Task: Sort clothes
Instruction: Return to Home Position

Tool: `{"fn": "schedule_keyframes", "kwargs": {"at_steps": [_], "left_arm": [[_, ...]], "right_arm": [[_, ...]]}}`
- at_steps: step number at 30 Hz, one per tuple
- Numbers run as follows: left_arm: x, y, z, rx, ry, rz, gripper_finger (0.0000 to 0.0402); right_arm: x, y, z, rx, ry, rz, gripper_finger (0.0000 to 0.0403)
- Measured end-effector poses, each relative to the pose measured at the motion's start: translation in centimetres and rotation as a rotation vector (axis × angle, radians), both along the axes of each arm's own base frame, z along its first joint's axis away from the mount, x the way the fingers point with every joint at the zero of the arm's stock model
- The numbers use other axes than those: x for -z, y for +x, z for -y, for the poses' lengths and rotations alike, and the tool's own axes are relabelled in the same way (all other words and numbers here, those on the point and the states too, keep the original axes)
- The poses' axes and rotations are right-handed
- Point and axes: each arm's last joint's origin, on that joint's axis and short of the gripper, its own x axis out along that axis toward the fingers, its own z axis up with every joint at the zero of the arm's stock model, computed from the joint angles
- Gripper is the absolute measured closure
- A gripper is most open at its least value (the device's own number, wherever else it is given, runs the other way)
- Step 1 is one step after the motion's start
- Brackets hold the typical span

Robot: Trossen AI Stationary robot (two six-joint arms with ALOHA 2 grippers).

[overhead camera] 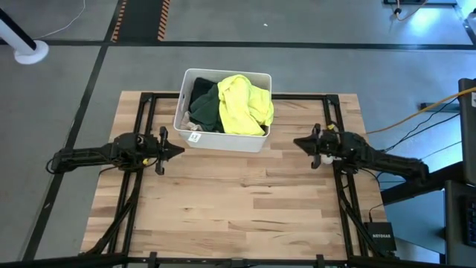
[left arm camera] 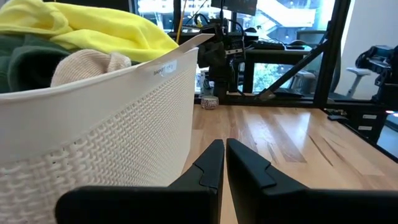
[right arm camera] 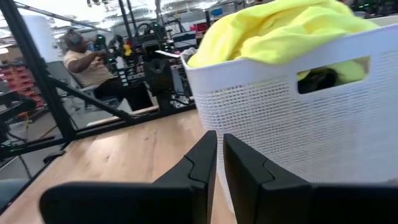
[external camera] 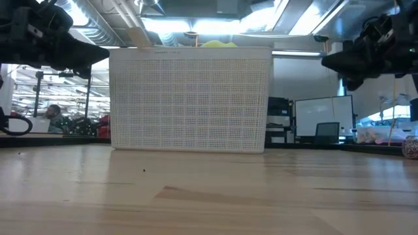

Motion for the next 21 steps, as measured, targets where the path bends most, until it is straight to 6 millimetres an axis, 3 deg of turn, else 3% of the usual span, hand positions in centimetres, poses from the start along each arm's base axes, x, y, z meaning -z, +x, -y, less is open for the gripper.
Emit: {"fn": "schedule_keyframes", "kwargs": {"at_steps": [5, 21], "left_arm": [[0.0, 0.0, 0.0, 0.0, 0.003, -0.001, 0.0389], [0.01, 0.0, 0.0, -0.001, 0.021, -0.002, 0.0389]], "right_arm": [[0.22, -0.48, 0.14, 0.086, 0.003, -0.01, 0.0356], [0.26, -0.46, 0.12, 0.077, -0.014, -0.017, 0.0356]]}}
